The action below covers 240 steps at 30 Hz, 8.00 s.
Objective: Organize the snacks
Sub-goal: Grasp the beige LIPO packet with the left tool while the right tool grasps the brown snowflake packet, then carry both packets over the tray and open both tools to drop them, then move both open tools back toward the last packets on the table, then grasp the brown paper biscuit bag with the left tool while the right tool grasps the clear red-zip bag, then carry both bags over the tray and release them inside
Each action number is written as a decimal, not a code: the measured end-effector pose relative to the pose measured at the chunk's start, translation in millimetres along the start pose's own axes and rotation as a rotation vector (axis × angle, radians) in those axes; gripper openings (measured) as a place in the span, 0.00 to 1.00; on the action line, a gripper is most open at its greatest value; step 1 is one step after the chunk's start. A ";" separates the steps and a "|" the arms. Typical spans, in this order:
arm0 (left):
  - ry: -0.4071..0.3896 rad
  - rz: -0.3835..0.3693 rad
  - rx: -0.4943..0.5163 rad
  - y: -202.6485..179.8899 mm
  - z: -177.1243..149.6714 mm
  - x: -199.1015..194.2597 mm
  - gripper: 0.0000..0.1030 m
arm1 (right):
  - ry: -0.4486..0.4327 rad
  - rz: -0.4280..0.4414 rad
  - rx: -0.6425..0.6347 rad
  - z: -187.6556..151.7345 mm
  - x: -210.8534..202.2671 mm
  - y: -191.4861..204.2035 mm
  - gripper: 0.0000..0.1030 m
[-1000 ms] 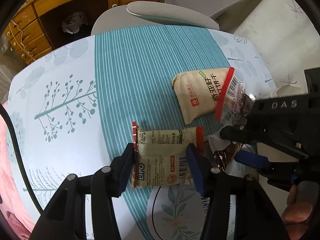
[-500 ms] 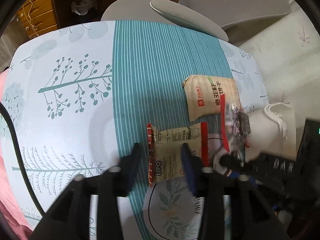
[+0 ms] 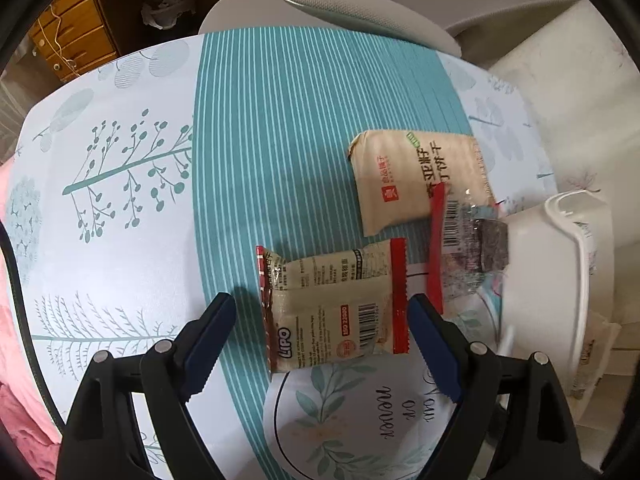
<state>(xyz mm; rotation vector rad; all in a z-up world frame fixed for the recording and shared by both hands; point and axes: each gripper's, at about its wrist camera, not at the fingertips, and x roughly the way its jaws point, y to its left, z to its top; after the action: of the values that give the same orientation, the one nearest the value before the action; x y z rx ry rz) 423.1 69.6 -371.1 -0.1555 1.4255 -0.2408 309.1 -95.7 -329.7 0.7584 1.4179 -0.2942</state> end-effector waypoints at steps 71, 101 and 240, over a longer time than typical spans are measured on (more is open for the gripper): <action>-0.288 -0.303 0.096 -158.4 -225.3 -159.2 0.45 | -0.415 -0.102 -0.567 -106.3 -181.4 -154.4 0.32; -0.358 -0.275 -0.018 -221.5 -202.8 -130.7 0.76 | -0.328 -0.058 -0.709 -20.4 -186.6 -195.4 0.64; -0.160 -0.081 0.428 -19.2 -63.0 -10.2 0.55 | -0.047 -0.032 0.146 -61.0 -19.8 -35.0 0.40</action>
<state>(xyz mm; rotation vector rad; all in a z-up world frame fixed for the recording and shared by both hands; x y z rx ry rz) 358.0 56.0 -365.5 0.1170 1.1816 -0.5802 237.2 -88.1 -319.5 0.8431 1.3760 -0.4414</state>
